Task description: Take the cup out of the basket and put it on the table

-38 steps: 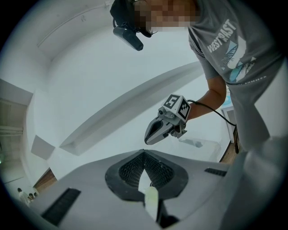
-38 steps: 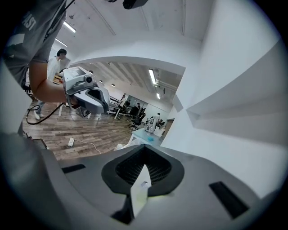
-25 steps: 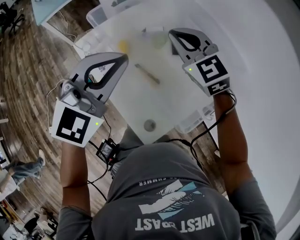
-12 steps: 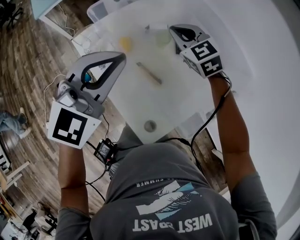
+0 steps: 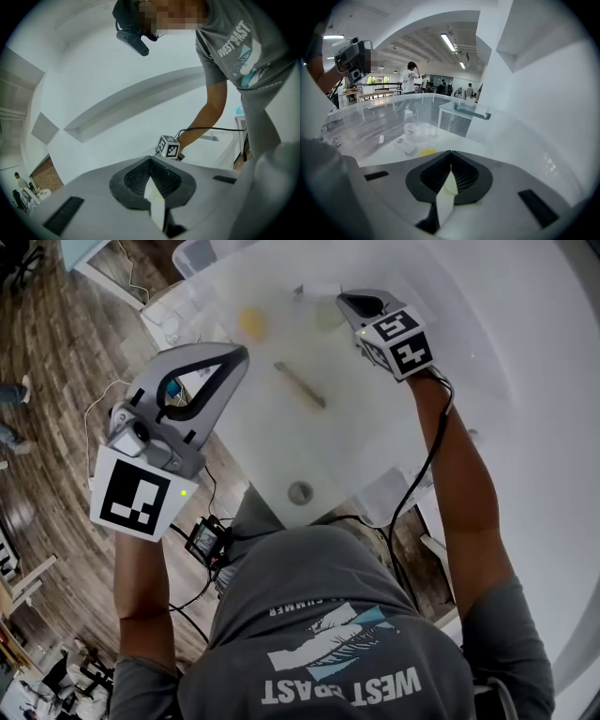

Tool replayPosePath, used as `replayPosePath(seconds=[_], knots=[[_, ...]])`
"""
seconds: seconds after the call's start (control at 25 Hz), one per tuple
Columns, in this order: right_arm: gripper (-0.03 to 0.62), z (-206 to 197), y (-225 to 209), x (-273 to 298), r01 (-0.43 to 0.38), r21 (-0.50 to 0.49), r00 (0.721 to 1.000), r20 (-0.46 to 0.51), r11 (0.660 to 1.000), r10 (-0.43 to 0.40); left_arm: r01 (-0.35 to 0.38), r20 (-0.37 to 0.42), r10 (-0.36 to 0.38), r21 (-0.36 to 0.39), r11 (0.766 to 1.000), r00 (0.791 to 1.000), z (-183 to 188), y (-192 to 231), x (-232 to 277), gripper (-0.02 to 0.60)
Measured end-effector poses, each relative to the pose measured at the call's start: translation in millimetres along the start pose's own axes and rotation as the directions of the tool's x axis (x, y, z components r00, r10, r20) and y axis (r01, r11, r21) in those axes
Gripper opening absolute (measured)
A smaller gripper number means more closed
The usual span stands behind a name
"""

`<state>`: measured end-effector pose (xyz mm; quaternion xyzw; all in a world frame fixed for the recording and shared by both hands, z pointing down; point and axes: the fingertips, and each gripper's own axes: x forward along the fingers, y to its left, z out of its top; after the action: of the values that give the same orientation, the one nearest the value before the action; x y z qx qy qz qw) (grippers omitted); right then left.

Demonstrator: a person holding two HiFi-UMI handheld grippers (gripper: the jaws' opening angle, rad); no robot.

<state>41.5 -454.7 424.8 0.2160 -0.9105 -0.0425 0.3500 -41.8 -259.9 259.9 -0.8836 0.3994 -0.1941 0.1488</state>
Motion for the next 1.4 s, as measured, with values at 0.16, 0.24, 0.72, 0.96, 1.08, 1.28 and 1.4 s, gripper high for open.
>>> replayPosePath(seconds=[0.16,0.24,0.72,0.96,1.08,1.28,1.4], knots=[[0.016,-13.7,0.0,15.2,-0.02,0.011,0.999,-0.037,1.0,0.021,0.0,-0.009,0.0,-0.006,1.0,1.0,-4.1,1.4,0.6,0.009],[0.021,-21.4,0.9,22.7,-0.032,0.016,0.998,-0.057,0.999,0.033,-0.001,-0.013,0.001,-0.011,1.0,1.0,-6.4,2.4,0.6,0.009],[0.079,-74.8,10.0,61.9,-0.11,0.04,0.975,-0.189,0.993,0.115,-0.005,-0.04,0.003,-0.035,0.999,0.999,-23.5,4.7,4.6,0.009],[0.119,-95.2,18.6,75.3,-0.149,0.03,0.954,-0.259,0.988,0.151,-0.005,-0.045,0.003,-0.049,0.999,0.999,-29.3,6.4,5.3,0.009],[0.129,-103.6,21.3,80.2,-0.164,-0.002,0.943,-0.295,0.987,0.156,-0.005,-0.047,0.003,-0.056,0.998,0.999,-31.4,6.5,6.6,0.009],[0.129,-113.9,27.3,86.2,-0.201,-0.108,0.915,-0.375,0.974,0.147,-0.005,-0.049,0.002,-0.064,0.998,0.999,-33.5,7.0,6.0,0.009],[0.125,-121.0,30.7,89.9,-0.219,-0.16,0.9,-0.414,0.962,0.136,-0.006,-0.051,0.002,-0.067,0.998,0.999,-34.8,6.3,4.8,0.009]])
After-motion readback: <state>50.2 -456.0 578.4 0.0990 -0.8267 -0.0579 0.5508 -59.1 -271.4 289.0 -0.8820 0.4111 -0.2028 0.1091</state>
